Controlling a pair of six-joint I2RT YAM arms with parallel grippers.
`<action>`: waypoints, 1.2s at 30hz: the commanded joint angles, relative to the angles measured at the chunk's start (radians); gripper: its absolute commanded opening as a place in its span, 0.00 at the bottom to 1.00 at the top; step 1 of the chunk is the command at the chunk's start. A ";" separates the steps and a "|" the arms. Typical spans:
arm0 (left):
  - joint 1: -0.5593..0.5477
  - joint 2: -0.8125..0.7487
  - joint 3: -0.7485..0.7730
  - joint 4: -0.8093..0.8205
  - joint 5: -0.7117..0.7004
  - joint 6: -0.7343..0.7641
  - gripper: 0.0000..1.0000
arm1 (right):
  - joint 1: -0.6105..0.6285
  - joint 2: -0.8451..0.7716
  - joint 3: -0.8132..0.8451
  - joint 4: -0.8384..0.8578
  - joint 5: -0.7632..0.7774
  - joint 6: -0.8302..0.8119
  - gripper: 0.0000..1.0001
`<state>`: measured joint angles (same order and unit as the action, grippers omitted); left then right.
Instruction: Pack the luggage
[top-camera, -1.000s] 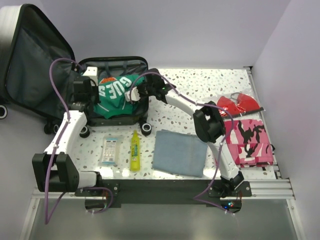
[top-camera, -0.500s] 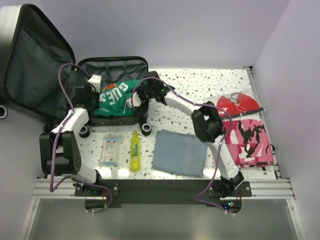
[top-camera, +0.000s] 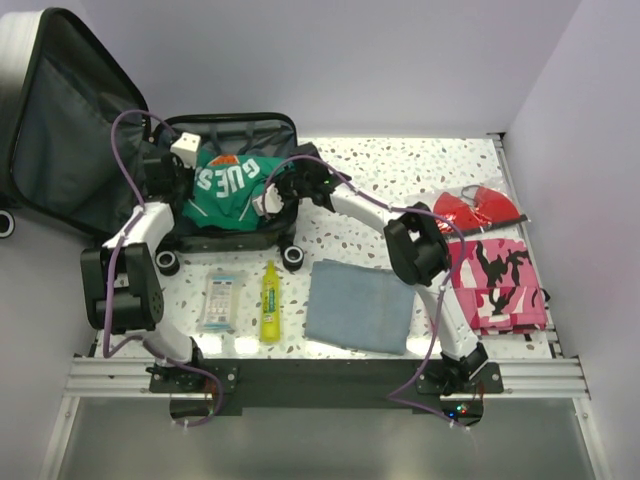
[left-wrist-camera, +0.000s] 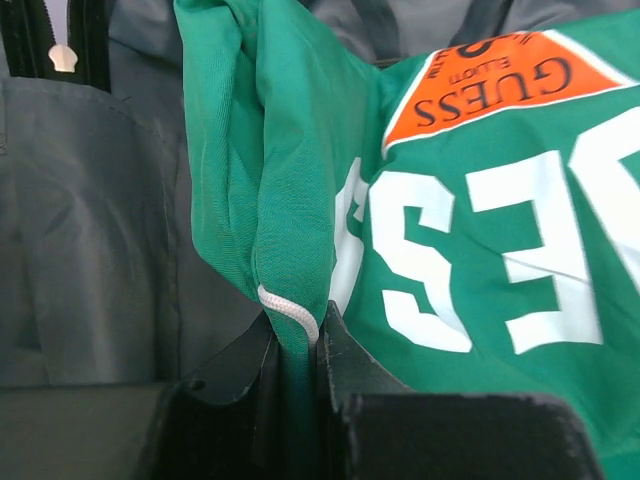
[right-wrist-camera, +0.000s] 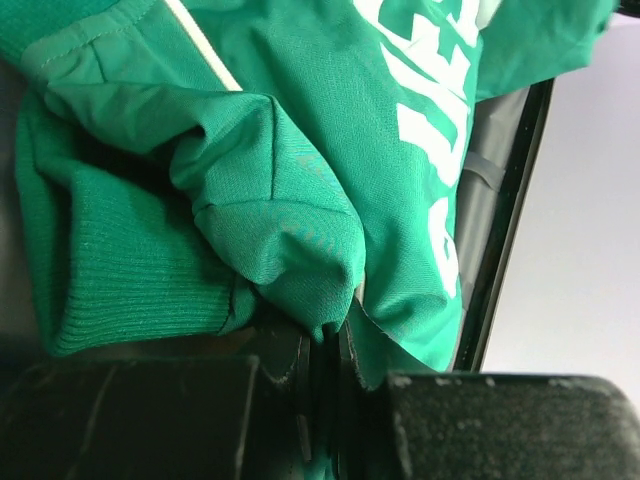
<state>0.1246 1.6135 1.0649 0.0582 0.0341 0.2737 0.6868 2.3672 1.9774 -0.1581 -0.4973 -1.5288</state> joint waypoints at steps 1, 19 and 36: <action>0.032 0.040 0.053 0.061 0.026 0.058 0.00 | 0.010 -0.072 -0.064 -0.018 -0.015 -0.007 0.00; 0.038 0.071 0.076 0.172 0.089 0.010 0.00 | 0.016 0.058 0.029 0.276 0.258 0.053 0.00; 0.041 0.171 0.150 0.290 0.062 -0.030 0.00 | -0.020 0.323 0.352 0.511 0.345 -0.004 0.00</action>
<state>0.1524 1.7626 1.1759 0.2756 0.1074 0.2661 0.6941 2.6572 2.2356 0.2146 -0.2161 -1.4929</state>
